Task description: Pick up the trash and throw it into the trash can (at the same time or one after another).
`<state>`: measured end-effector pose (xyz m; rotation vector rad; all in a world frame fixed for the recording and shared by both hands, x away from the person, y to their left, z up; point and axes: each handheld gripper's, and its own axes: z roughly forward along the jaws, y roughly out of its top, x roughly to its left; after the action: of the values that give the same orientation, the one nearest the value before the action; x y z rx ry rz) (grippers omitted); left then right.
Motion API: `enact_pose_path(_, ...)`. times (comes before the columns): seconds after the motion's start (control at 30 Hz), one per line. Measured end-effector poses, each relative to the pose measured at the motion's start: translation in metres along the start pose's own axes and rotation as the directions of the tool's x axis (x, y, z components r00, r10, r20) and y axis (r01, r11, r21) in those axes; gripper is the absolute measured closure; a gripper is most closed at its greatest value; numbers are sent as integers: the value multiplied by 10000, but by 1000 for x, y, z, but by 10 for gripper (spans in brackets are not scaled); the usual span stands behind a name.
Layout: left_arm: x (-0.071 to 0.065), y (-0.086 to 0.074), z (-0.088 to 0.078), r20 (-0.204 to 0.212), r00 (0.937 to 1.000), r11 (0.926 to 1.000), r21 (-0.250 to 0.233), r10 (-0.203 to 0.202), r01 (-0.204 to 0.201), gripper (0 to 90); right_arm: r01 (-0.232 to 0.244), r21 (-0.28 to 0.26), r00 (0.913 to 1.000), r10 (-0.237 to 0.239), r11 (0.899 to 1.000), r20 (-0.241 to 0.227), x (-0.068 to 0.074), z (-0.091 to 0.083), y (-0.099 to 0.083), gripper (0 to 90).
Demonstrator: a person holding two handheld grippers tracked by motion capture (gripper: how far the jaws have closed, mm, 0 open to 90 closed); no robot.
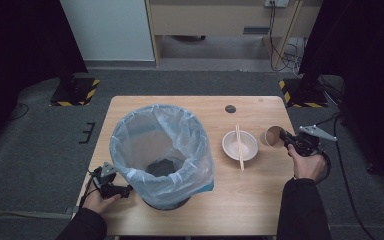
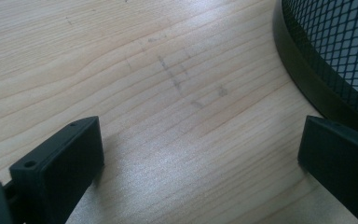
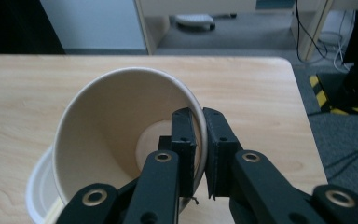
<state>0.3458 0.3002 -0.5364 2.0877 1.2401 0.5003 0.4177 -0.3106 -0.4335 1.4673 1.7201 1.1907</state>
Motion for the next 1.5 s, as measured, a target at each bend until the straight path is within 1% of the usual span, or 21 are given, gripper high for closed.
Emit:
enact_pose_path(0.03,0,0,0,0,10000,10000,0,0,0,0,0,0,10000,0,10000,0,0,0,0,842)
enact_pose_path(0.07,0,0,0,-1,10000,10000,15,2,-2,0,40,-279,10000,-42,9996,-49,3,-3,4,842)
enact_pose_path(0.2,0,0,0,0,10000,10000,16,1,-1,0,-65,-797,9998,50,9968,-189,9,-8,11,842)
enact_pose_path(0.3,0,0,0,-1,10000,10000,-4,-3,3,0,-131,-983,9994,100,9951,-321,10,-11,14,842)
enact_pose_path(0.4,0,0,0,-2,10000,10000,-3,-3,3,0,-377,-1344,9973,288,9902,-678,13,-15,19,842)
enact_pose_path(0.47,0,0,0,-1,10000,10000,15,1,-1,0,-422,-1429,9968,318,9888,-739,14,-17,20,842)
enact_pose_path(0.5,0,0,0,-1,10000,10000,13,0,0,0,-456,-1589,9960,326,9862,-833,15,-19,22,842)
enact_pose_path(0.7,0,0,0,-6,10000,10000,-4,-7,7,0,-471,-1980,9927,239,9791,-1182,21,-25,30,842)
enact_pose_path(0.73,0,0,0,-10,10000,10000,-8,-4,4,0,-499,-2176,9909,211,9748,-1330,24,-28,33,842)
enact_pose_path(0.77,0,0,0,-10,10000,10000,-8,-4,4,0,-499,-2176,9909,211,9748,-1330,24,-28,33,842)
enact_pose_path(0.8,0,0,0,-6,10000,10000,12,-4,4,0,-462,-2386,9890,108,9700,-1474,28,-31,38,842)
enact_pose_path(0.93,0,0,0,-8,10000,10000,-6,-3,3,0,-450,-2723,9848,-31,9612,-1738,34,-38,45,841)
enact_pose_path(0.97,0,0,0,-8,10000,10000,-6,-3,3,0,-450,-2723,9848,-31,9612,-1738,34,-38,45,841)
enact_pose_path(1.07,0,0,0,-6,10000,10000,13,-6,6,0,-449,-3088,9796,-186,9501,-1999,42,-44,52,842)
enact_pose_path(1.1,0,0,0,-6,10000,10000,13,-6,6,0,-449,-3088,9796,-186,9501,-1999,42,-44,52,842)
enact_pose_path(1.13,0,0,0,-7,10000,10000,-9,-3,3,0,-496,-3251,9767,-223,9444,-2136,46,-48,56,842)
enact_pose_path(1.17,0,0,0,-7,10000,10000,-9,-3,3,0,-496,-3251,9767,-223,9444,-2136,46,-48,56,842)
enact_pose_path(1.2,0,0,0,-4,10000,10000,15,-6,6,0,-539,-3451,9719,-300,9370,-2333,50,-52,60,841)
enact_pose_path(1.23,0,0,0,-4,10000,10000,15,-6,6,0,-539,-3451,9719,-300,9370,-2333,50,-52,60,841)
enact_pose_path(1.27,0,0,0,-6,10000,10000,-5,-7,7,0,-547,-3537,9698,-346,9338,-2413,53,-54,62,841)
enact_pose_path(1.5,0,0,0,-3,10000,10000,14,-5,5,0,-719,-4125,9493,-646,9081,-3077,71,-67,74,841)
